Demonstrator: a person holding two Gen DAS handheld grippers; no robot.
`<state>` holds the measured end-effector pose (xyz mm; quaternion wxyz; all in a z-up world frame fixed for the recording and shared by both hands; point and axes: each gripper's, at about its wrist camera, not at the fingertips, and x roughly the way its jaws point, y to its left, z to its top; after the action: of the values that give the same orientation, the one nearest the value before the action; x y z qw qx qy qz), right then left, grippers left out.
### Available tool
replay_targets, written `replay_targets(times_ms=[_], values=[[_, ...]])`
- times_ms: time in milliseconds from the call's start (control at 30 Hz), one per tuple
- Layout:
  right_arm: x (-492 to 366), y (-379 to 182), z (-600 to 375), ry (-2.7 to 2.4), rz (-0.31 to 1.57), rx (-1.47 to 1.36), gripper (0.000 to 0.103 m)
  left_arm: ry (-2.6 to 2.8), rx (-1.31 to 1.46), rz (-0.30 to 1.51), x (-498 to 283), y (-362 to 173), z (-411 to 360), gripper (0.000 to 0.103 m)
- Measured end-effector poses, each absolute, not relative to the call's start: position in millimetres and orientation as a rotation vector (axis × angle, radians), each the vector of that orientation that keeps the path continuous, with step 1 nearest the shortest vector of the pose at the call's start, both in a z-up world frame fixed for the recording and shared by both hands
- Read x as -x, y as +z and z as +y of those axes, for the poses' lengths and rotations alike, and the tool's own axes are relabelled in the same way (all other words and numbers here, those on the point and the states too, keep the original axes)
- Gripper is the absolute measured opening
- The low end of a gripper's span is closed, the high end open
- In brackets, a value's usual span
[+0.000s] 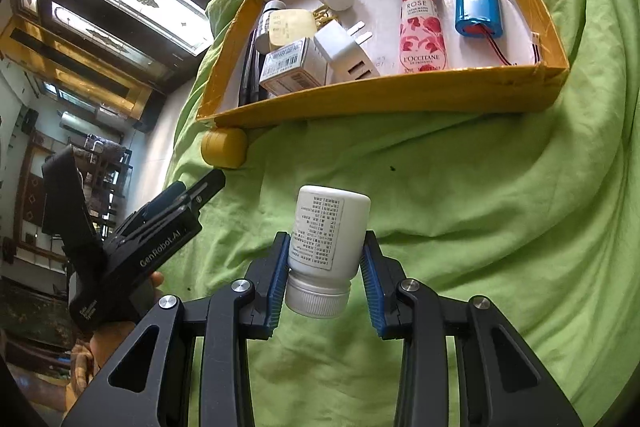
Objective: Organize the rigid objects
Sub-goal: 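Grasp the yellow tape roll with the left tool while the right tool grasps the white bottle, then lift the tape roll with the left tool while the right tool lifts the white bottle toward the tray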
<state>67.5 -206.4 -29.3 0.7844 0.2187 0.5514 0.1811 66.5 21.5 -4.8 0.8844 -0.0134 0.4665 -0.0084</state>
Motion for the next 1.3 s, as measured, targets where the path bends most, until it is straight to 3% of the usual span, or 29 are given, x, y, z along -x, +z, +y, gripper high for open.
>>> replay_targets(times_ms=[300,333,433,467,900,1300], values=[[-65,-41,-204,0.399,1.217,-0.471,0.031,-0.055,-0.037,0.991,-98,-10,2,0.075],[-64,-42,-205,0.398,1.219,-0.472,0.031,-0.054,-0.055,0.996,-102,-13,-2,0.070],[-65,-45,-206,0.395,1.223,-0.476,0.031,-0.048,-0.059,1.038,-111,-23,-7,0.037],[-65,-45,-206,0.395,1.223,-0.476,0.031,-0.037,-0.049,1.042,-113,-24,-6,0.034],[-63,-36,-203,0.380,1.181,-0.429,0.031,-0.113,0.131,1.058,-44,-8,12,0.032],[-58,-32,-209,0.350,1.157,-0.408,0.031,-0.107,0.164,1.047,-40,-9,14,0.032]])
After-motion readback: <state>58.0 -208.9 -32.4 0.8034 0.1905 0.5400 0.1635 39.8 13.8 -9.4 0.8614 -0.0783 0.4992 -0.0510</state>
